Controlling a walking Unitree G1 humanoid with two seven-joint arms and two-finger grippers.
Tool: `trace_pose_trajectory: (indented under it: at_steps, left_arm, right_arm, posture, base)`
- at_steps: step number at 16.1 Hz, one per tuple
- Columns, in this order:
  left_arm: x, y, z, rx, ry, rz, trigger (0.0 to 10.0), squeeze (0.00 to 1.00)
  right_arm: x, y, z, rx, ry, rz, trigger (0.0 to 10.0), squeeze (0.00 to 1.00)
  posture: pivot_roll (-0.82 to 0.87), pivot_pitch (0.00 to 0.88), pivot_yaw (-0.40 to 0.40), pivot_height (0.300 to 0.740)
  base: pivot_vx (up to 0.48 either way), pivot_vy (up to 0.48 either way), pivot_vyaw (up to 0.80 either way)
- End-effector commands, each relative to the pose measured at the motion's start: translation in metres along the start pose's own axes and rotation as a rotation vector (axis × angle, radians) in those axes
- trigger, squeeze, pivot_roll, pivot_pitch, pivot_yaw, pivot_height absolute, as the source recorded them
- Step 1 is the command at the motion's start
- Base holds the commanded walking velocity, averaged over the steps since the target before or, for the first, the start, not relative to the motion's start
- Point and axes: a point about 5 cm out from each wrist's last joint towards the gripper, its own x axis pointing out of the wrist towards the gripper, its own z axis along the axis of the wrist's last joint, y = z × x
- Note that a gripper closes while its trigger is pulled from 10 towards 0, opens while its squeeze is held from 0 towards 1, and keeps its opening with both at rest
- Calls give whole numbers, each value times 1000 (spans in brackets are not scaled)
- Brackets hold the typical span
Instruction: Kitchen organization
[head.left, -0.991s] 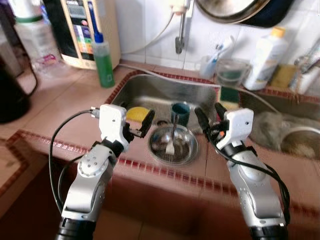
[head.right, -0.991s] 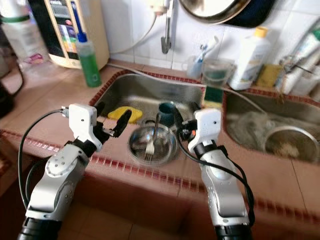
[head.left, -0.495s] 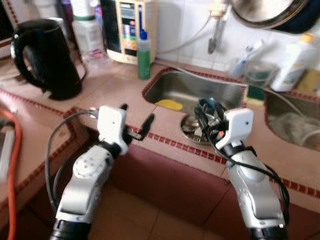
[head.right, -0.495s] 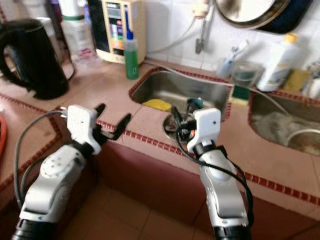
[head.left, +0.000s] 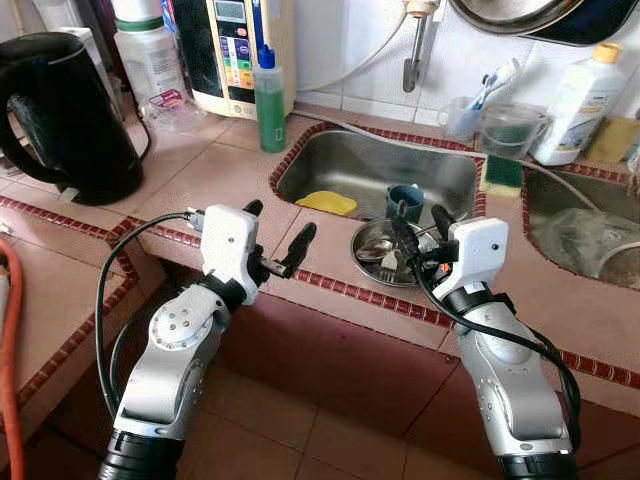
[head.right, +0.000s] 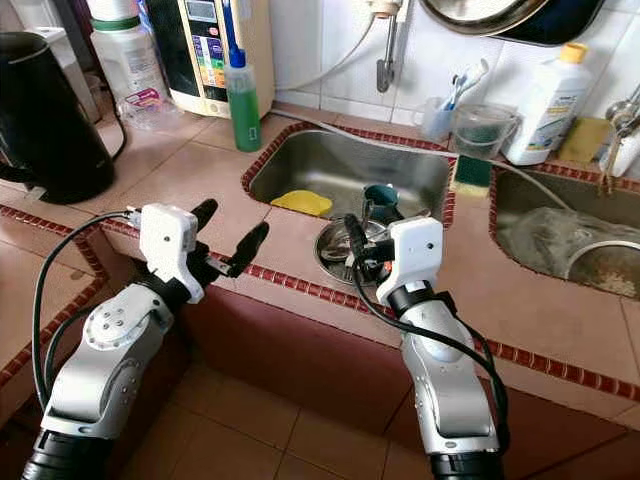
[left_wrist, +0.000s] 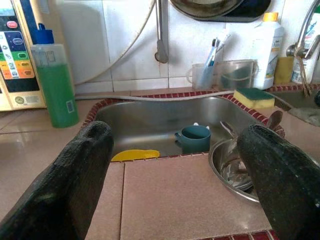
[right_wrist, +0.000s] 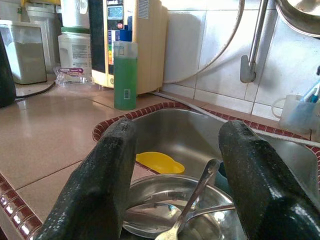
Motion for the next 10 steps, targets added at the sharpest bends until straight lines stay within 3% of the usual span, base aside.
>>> trace_pose_trajectory:
  at_steps: [1,8,10]
  left_arm:
    - [2,-3,5,12,-18,-16,10000,0]
    - [4,-2,5,25,-9,-21,10000,0]
    - [5,0,1,-11,13,10,10000,0]
  right_arm:
    - [-1,-2,0,-13,0,-10,10000,0]
    - [0,-1,0,-16,0,-8,10000,0]
    - [0,0,-1,-16,2,-2,10000,0]
  posture:
    - [-183,24,28,740]
    - [-182,25,28,740]
    - [-181,24,27,740]
  base:
    - [0,-480,0]
    - [0,-480,0]
    - [0,0,0]
